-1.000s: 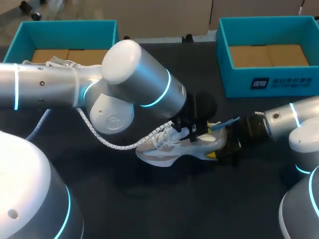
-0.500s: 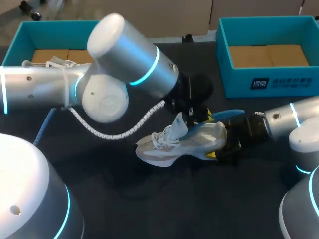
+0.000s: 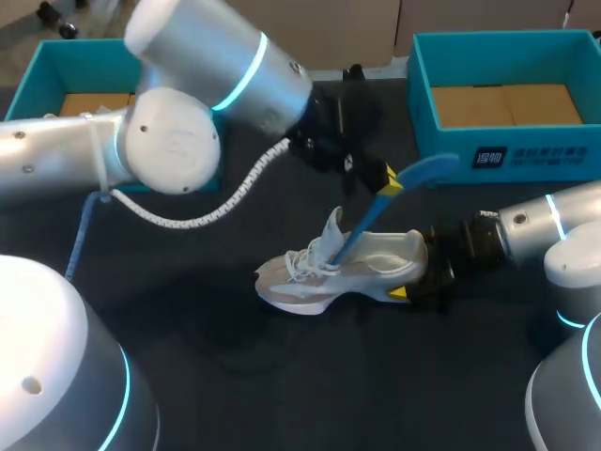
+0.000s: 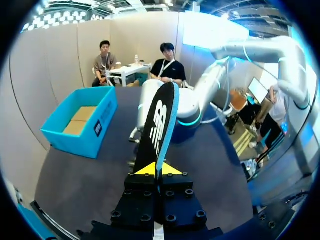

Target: Take the shoe out of the shoebox, open the shoe tongue, remove and reinsert the insole, then place the shoe into the shoebox

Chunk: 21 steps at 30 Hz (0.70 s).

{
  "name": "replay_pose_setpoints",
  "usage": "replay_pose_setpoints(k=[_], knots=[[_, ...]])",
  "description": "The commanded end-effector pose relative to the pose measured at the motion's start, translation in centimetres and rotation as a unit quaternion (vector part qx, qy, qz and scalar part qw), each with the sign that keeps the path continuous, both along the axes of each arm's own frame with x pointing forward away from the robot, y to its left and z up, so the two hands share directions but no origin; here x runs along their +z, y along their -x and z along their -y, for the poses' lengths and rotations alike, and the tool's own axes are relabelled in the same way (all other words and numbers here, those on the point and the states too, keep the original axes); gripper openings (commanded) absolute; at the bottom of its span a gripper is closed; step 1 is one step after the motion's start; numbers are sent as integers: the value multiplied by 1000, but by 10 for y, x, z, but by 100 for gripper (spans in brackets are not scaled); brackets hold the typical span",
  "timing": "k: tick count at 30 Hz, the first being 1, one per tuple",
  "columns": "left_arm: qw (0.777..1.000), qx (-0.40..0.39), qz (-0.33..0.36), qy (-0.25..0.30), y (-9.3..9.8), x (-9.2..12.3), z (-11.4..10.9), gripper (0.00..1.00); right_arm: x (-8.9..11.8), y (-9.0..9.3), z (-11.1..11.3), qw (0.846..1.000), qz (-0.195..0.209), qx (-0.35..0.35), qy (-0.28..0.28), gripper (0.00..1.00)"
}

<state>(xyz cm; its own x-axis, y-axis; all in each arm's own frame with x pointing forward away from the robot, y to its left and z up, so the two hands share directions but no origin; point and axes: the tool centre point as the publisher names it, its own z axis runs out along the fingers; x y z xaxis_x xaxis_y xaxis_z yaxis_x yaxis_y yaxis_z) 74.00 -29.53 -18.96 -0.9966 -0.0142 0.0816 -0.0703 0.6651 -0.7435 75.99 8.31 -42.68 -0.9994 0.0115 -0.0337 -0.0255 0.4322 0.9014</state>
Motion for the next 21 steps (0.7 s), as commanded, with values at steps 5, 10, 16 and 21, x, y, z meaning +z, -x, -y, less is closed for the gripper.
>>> replay_pose_setpoints(k=[5, 10, 16, 21], knots=[[996, -19, -41, 73, 2, 39, -19, 0, -2, 0, -1, 1000, 0, -1, 2, 0], [992, -41, -56, 103, 4, 55, -21, 0, -2, 0, -1, 1000, 0, -1, 2, 0], [983, -57, -87, 149, 3, 76, -26, 0, -2, 0, -1, 1000, 0, -1, 2, 0], [979, -65, -96, 168, 4, 93, -31, 0, -2, 0, -1, 1000, 0, -1, 2, 0]])
